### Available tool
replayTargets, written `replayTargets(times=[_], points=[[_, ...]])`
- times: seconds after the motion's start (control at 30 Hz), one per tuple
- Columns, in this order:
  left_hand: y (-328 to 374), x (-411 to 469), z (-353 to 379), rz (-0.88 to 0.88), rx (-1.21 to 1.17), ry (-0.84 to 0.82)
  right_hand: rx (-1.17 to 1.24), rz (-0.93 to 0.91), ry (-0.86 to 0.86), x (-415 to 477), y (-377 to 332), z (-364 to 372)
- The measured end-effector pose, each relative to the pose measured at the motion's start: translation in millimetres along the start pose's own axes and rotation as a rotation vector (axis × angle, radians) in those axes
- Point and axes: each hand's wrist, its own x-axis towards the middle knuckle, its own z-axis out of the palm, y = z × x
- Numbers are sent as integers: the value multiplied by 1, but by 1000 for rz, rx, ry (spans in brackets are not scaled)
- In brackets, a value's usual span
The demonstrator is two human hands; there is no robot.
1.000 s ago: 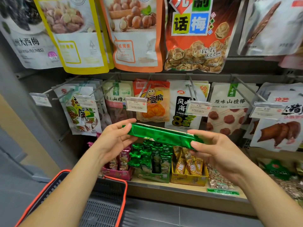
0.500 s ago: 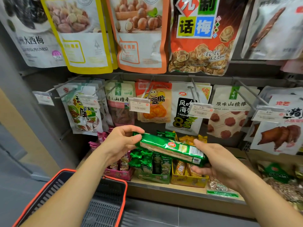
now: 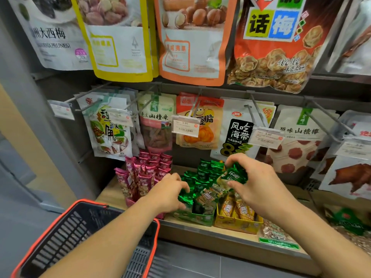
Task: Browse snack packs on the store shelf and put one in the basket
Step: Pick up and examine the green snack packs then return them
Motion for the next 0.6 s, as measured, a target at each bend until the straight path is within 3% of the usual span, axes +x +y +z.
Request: replayTargets(times=[0.27,0.5,0.6], points=[[-3,6,7,-36,113,87,-209,-166,-178,42,-2,57],[5,7,6,-32,160,111,-350,-172,-205,52,25,115],[4,6,5,-17,133,111,-349,-86,-210,48,36,135]])
